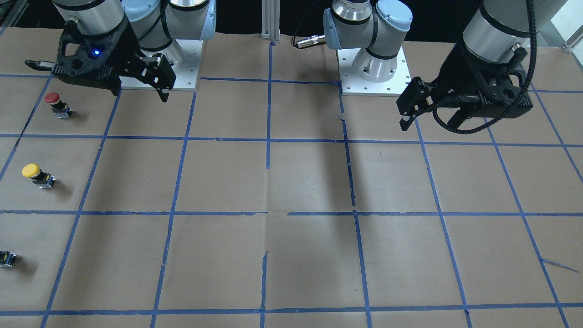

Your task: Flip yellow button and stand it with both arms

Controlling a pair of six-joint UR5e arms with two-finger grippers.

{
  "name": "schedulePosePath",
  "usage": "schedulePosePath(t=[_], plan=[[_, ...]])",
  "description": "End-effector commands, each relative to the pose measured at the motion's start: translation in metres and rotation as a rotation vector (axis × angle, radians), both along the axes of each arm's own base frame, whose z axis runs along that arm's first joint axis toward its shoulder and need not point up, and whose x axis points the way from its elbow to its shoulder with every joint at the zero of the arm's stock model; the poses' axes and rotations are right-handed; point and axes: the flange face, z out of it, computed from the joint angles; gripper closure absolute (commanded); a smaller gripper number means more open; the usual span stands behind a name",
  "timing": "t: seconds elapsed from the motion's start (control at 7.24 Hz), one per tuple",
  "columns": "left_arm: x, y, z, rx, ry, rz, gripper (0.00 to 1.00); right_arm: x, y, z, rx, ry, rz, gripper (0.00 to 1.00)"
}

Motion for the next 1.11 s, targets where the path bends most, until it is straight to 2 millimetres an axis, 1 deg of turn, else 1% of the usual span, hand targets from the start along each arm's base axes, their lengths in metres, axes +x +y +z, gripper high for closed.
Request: schedulePosePath(t=[0.0, 0.28, 0.69, 0.83, 0.97], plan=[[0.001, -0.003, -0.005, 0.021, 0.011, 0.008, 0.01, -0.016, -0.003, 0.003, -0.002, 0.003, -0.029, 0.00], [0.002, -0.004, 0.000, 0.015, 0.009, 0.008, 0.01, -0.012, 0.003, 0.007, -0.011, -0.014, -0.041, 0.00], [0.002, -0.005, 0.005, 0.006, 0.006, 0.008, 0.01, -0.010, 0.004, 0.006, -0.003, -0.007, -0.031, 0.00], [0.001, -0.006, 0.003, 0.009, 0.008, 0.006, 0.01, -0.005, 0.003, 0.005, -0.004, -0.005, -0.020, 0.00], [-0.002, -0.004, -0.005, 0.041, 0.005, -0.001, 0.01, -0.004, 0.003, 0.001, 0.000, -0.013, -0.021, 0.00]])
